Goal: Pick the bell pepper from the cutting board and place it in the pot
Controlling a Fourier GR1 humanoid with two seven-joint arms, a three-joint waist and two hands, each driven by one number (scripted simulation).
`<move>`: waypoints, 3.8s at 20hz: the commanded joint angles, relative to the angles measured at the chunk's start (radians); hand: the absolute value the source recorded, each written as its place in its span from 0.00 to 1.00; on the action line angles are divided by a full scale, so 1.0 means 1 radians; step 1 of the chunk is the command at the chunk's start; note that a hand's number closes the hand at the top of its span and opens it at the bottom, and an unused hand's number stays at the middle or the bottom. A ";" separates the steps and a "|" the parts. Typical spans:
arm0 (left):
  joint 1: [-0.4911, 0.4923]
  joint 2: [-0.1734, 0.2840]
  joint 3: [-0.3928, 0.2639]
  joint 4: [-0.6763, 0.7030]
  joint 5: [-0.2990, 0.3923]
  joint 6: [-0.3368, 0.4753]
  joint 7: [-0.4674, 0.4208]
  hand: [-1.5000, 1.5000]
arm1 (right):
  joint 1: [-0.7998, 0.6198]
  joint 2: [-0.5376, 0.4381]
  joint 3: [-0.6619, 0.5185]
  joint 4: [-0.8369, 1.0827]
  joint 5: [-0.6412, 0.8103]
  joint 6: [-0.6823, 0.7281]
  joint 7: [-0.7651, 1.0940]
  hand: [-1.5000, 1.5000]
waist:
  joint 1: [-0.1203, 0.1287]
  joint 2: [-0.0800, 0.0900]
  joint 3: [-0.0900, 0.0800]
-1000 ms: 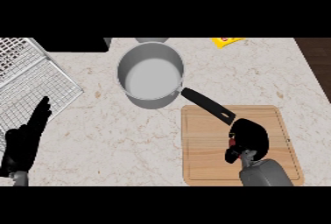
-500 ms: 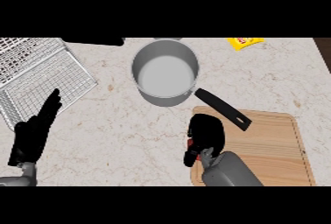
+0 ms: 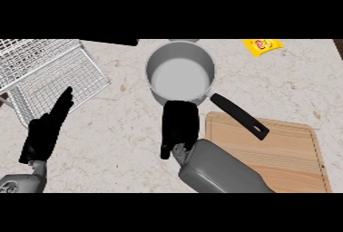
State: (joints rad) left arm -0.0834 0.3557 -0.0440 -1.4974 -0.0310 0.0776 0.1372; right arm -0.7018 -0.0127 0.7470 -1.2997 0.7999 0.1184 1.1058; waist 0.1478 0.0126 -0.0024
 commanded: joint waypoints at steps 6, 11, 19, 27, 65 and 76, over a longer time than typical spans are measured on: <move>-0.007 -0.020 -0.003 0.030 -0.008 0.014 0.007 0.50 | -0.368 0.012 0.034 0.073 0.203 -0.081 0.304 1.00 | -0.025 -0.019 -0.004; 0.001 -0.011 0.000 0.017 -0.014 0.012 -0.003 0.50 | -0.442 0.012 -0.002 0.073 0.199 -0.179 0.361 1.00 | -0.020 -0.014 -0.001; 0.022 -0.011 0.031 0.043 -0.004 0.019 -0.030 0.50 | -0.525 0.012 -0.068 0.136 0.228 -0.272 0.369 1.00 | -0.059 -0.010 -0.001; 0.046 0.010 0.051 -0.003 -0.010 0.022 -0.008 0.50 | -0.587 0.012 -0.190 0.311 0.222 -0.353 0.236 1.00 | -0.081 -0.005 0.001; 0.023 -0.017 0.074 0.002 -0.016 -0.006 0.002 0.50 | -0.543 0.013 -0.625 0.754 -0.176 -1.167 -0.660 0.00 | -0.073 0.007 0.003; 0.112 0.002 0.145 -0.012 -0.004 -0.017 -0.024 0.50 | -0.309 0.013 -0.580 0.467 -0.466 -1.031 -0.848 0.00 | -0.147 -0.015 0.003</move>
State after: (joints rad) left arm 0.0058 0.3402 0.0601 -1.5127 -0.0497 0.0682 0.1128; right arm -1.1219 -0.0009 0.1736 -0.6966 0.3884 -0.9594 0.3256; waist 0.0356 0.0054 0.0005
